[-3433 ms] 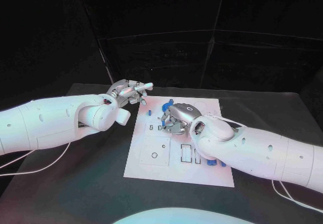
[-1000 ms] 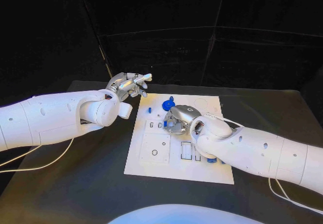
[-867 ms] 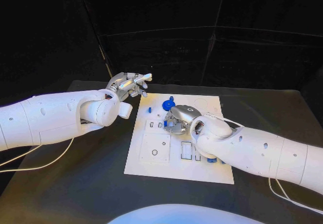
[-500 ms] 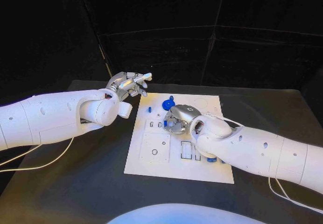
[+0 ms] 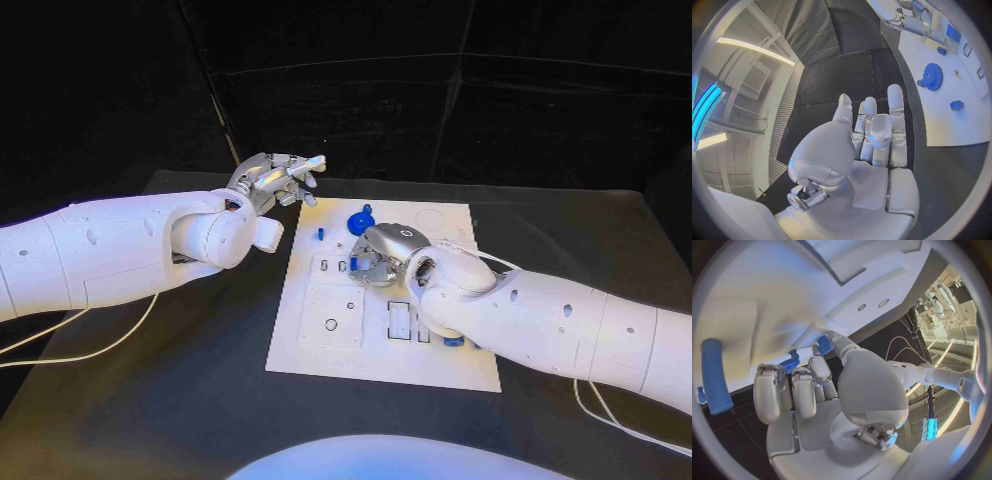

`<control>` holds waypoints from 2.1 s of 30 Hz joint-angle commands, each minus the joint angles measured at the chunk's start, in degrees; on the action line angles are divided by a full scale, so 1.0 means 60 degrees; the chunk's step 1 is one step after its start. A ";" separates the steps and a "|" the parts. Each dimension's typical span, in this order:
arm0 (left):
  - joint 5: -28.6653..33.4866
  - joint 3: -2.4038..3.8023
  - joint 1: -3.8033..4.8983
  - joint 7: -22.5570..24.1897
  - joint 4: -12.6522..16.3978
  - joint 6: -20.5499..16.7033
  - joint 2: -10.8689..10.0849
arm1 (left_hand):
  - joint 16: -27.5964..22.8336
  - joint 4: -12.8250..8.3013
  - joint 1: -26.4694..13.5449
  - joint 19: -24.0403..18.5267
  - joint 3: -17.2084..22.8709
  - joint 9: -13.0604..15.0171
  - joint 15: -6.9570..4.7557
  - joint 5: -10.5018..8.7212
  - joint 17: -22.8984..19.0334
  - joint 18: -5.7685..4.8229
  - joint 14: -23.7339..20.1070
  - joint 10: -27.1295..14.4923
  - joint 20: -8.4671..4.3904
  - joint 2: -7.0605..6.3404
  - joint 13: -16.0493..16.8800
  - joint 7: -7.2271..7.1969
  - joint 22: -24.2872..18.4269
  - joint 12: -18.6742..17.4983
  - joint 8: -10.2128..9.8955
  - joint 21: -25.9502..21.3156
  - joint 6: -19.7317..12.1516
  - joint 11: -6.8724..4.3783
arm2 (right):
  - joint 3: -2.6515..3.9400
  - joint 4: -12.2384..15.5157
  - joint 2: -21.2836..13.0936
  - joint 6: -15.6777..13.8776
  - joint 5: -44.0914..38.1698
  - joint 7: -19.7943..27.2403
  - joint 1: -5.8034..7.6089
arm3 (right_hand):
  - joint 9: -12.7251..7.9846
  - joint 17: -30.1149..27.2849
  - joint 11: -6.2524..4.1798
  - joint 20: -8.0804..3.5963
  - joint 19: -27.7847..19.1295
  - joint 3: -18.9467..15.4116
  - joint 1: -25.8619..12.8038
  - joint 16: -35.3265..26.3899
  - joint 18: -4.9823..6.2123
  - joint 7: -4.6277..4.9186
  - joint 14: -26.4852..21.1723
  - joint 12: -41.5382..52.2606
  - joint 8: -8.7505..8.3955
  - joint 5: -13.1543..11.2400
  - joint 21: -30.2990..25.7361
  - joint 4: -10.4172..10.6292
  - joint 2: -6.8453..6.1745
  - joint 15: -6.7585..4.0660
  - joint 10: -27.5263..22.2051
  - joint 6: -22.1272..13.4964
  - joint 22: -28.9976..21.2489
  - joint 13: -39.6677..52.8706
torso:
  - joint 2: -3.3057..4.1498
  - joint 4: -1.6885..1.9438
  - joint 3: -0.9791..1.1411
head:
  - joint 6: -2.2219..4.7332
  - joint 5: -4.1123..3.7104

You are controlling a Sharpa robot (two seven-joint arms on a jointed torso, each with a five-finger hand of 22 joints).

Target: Assemble the parts on the task board

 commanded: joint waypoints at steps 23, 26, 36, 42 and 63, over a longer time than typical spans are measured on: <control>0.0016 0.0009 0.0017 0.0185 -0.0128 0.0234 0.0028 | 0.0692 -0.0092 0.0123 0.0265 -0.0015 -0.0043 0.0026 0.0043 0.1009 0.0123 0.0479 -0.0065 0.0051 0.0013 -0.0108 0.0054 -0.0004 -0.0095 -0.0116 0.0059 -0.0217 0.0013 | 0.0012 0.0875 -0.0648 -0.2295 0.0280 0.1547 0.0005 | -0.0052 0.2514 0.0304 0.0323 0.0329 -0.1910 0.0502 0.0023 0.0011 0.0339 0.1019 -0.0088 -0.0111 -0.0649 -0.0137 0.0981 -0.0035 0.0333 -0.0265 -0.1393 0.1114 -0.0065 | -0.0030 -0.0023 -0.0003 | 0.0080 0.0052; -0.0064 0.0009 0.0016 0.0084 -0.0173 0.0297 0.0033 | 0.1231 -0.0123 0.0183 0.0468 -0.0016 -0.0058 -0.0001 0.0044 0.1823 0.0129 0.0832 0.0142 0.0028 0.0021 -0.0104 0.0046 0.0062 0.0013 -0.0148 0.0203 -0.0269 -0.0009 | 0.0024 0.1220 -0.0957 -0.2375 0.0462 0.1962 0.0033 | -0.0029 0.2514 0.0307 0.0338 0.0330 -0.2036 0.0595 0.0023 0.0012 0.0335 0.1019 -0.0078 -0.0073 -0.0641 -0.0137 0.1091 0.0005 0.0342 -0.0268 -0.1327 0.1117 -0.0060 | -0.0060 -0.0036 -0.0012 | 0.0071 0.0031; -0.2757 0.0013 0.0072 -0.2886 -0.0108 0.1460 -0.0042 | 0.2539 -0.0099 0.0077 0.1482 0.0334 0.0116 -0.0216 0.0044 0.4067 -0.0064 0.1624 0.2670 -0.0185 0.0194 0.4554 -0.0178 0.1570 0.3949 0.0194 0.1676 -0.0039 -0.0253 | 0.0051 0.2845 -0.3034 -0.0893 0.3031 0.3670 0.0743 | 0.0000 0.2218 0.0269 0.0316 -0.0122 -0.2246 0.0994 -0.0219 0.0193 0.0292 0.0921 -0.0795 -0.0004 -0.0516 -0.0561 0.1160 0.0412 0.0309 -0.0964 -0.1143 0.0273 -0.0831 | -0.0241 -0.0054 -0.0043 | 0.0068 0.0044; -0.5489 0.0015 0.0470 -0.5143 -0.0188 0.2757 0.0080 | 0.2717 0.0764 -0.1148 0.1716 -0.0023 0.0291 -0.0294 0.0042 0.4428 -0.0156 0.1715 0.2843 -0.0263 0.0223 0.5197 -0.0316 0.2191 0.4422 0.0489 0.2188 0.0098 -0.0355 | 0.0059 0.3299 -0.4079 -0.0251 0.4711 0.3949 0.1091 | 0.0058 0.2044 0.0192 0.0269 -0.0263 -0.2413 0.1298 -0.0366 0.0248 0.0206 0.0861 -0.0640 0.0220 -0.0230 -0.0729 0.1058 0.0628 0.0248 -0.0901 -0.0877 0.0002 -0.0738 | -0.0397 -0.0173 -0.0010 | 0.0060 0.0065; -0.9630 0.0021 0.1146 -0.8230 -0.1840 0.6218 0.2619 | 0.2775 0.1730 -0.1837 0.1747 -0.0683 0.0864 -0.0434 0.0039 0.4552 -0.0208 0.1728 0.2702 -0.0397 0.0348 0.5422 -0.0498 0.2600 0.4574 0.1250 0.2512 0.0060 -0.0497 | 0.0055 0.2737 -0.4550 -0.0142 0.5755 0.3923 0.1300 | 0.0085 0.2128 0.0066 0.0148 -0.0164 -0.2701 0.1412 -0.0292 0.0225 0.0078 0.0906 -0.0266 0.0493 0.0276 -0.0700 0.0981 0.0764 0.0122 -0.0519 -0.0575 0.0088 -0.0437 | -0.0588 -0.0196 0.0077 | 0.0006 0.0083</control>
